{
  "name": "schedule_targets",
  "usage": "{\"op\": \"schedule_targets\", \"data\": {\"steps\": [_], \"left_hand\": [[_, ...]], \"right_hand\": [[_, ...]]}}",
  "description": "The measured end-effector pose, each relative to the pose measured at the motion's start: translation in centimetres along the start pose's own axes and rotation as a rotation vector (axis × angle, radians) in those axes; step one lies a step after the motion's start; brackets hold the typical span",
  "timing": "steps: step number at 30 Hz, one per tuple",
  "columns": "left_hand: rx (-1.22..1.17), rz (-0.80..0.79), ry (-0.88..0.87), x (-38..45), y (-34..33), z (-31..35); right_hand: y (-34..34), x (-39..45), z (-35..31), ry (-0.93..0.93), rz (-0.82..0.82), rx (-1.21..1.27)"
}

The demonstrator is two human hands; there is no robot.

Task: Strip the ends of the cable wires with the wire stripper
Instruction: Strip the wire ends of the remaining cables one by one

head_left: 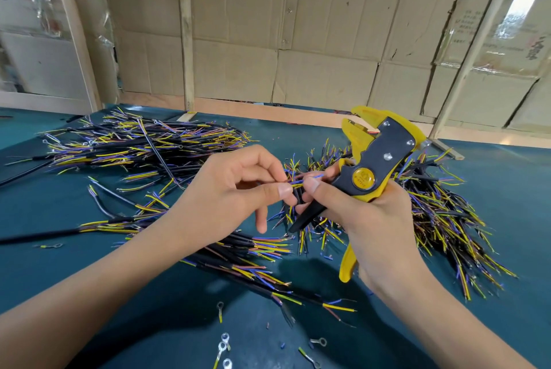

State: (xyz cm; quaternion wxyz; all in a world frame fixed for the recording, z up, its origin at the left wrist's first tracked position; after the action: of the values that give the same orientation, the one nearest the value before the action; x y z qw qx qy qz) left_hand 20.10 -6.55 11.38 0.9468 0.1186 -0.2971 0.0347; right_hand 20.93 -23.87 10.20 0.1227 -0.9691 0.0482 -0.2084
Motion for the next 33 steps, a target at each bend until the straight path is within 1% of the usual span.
{"op": "schedule_targets", "data": {"steps": [3,5,10,14,17,19,22,24,26,29,33], "left_hand": [[-0.066,0.016,0.039,0.1,0.1,0.1],[-0.008,0.024,0.028,0.2,0.0,0.0],[0.173,0.113,-0.035,0.3,0.5,0.1],[0.247,0.146,-0.065,0.3,0.8,0.0],[0.256,0.172,-0.059,0.4,1.1,-0.1],[0.207,0.193,-0.066,0.4,1.3,0.1],[0.120,0.220,-0.095,0.4,1.5,0.8],[0.103,0.237,-0.122,0.3,1.7,1.3],[0.097,0.255,-0.139,0.3,1.9,1.5],[0.099,0.267,-0.141,0.3,2.1,1.4],[0.104,0.283,-0.143,0.3,2.1,1.5]], "right_hand": [[-0.3,-0.1,-0.4,-0.007,-0.022,0.040],[-0.6,-0.2,-0.7,0.009,-0.045,0.058],[-0.7,-0.6,-0.9,0.095,-0.048,-0.006],[-1.3,-1.1,-1.2,0.138,-0.103,-0.049],[-1.6,-1.2,-1.2,0.128,-0.137,-0.063],[-1.6,-1.2,-1.0,0.085,-0.139,-0.017],[-1.6,-1.0,-0.1,-0.089,-0.136,0.100],[-1.8,-0.9,0.7,-0.207,-0.166,0.103],[-2.0,-1.1,1.3,-0.275,-0.208,0.065],[-2.3,-1.4,1.9,-0.328,-0.241,0.031],[-2.4,-1.6,2.1,-0.337,-0.259,0.022]]}}
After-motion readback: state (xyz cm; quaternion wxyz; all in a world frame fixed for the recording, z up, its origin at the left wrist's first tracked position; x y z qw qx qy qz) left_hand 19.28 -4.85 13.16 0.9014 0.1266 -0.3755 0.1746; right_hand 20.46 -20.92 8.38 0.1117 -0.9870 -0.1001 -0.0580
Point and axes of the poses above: each hand's wrist, its own x-axis towards the middle knuckle, its own y-axis out of the back of the hand, z = x × y, the point moved 7 cm from there along x, towards the middle knuckle, and after that the axes turned 12 degrees about z, right-handed, at the moved point
